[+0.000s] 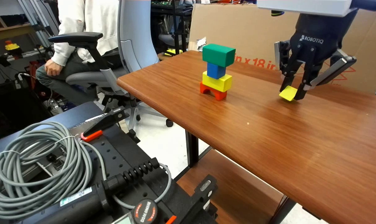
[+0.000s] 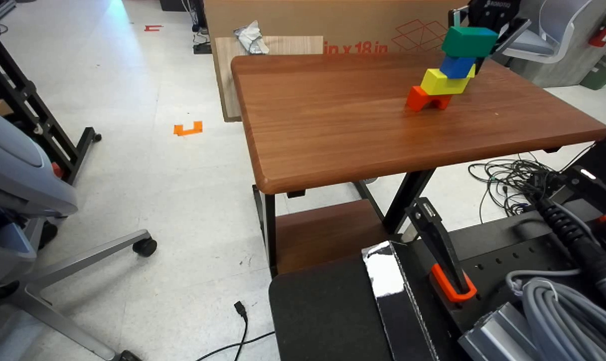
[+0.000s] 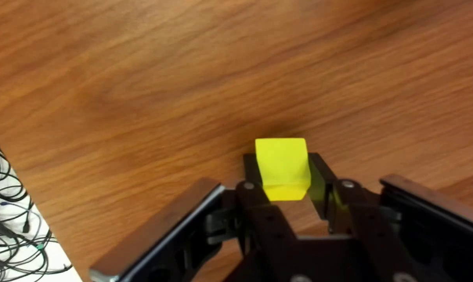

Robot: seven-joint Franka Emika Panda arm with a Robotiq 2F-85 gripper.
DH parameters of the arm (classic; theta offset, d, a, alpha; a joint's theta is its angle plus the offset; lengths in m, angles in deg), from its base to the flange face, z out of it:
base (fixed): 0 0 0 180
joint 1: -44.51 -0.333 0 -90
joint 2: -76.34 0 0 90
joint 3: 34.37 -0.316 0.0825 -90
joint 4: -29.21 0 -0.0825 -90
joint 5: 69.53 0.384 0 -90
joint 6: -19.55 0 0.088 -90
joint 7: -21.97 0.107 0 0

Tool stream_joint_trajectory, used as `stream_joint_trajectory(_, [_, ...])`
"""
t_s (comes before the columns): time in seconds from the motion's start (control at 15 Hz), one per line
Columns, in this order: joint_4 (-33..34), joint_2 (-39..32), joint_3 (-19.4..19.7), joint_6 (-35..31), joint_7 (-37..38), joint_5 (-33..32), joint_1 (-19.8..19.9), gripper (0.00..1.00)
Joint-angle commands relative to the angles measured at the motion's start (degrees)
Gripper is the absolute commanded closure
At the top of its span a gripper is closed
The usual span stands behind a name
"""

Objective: Put the yellow block on the table

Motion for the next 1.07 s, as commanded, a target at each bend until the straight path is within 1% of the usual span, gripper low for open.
stream_joint_trajectory(0.0, [7.15, -4.85, -0.96, 3.9, -0.97, 0.97, 0.69, 0.92])
stream_joint_trajectory(0.13, [8.97, -5.57, -0.89, 5.24, -0.73, 0.77, 0.52, 0.92])
stream_joint_trajectory(0.2, [9.36, -5.52, -1.14, 5.87, -0.89, 1.09, 0.68, 0.42])
stream_joint_trajectory(0.27, [9.74, -5.49, -1.19, 6.44, -0.84, 1.18, 0.7, 0.4])
stream_joint_trajectory(0.33, [9.33, -4.4, -1.33, 7.1, -0.61, 1.53, 0.7, 0.35])
stream_joint_trajectory(0.47, [7.0, -1.26, -1.78, 6.69, -1.24, 2.34, 0.75, 0.19])
stream_joint_trajectory(0.6, [3.48, 3.19, -1.35, 6.1, -0.68, 1.38, -0.47, 0.05])
stream_joint_trajectory(0.67, [2.11, 5.21, -1.32, 5.66, -0.67, 1.03, -0.87, 0.01])
stream_joint_trajectory(0.73, [0.43, 7.7, -1.41, 5.4, -0.86, 0.82, -1.23, 0.0])
stream_joint_trajectory(0.87, [-2.65, 12.6, -1.71, 5.56, -1.37, 0.53, -1.87, 0.0])
stream_joint_trajectory(1.0, [-5.4, 17.29, -1.7, 7.51, -1.28, -0.41, -2.85, 0.0])
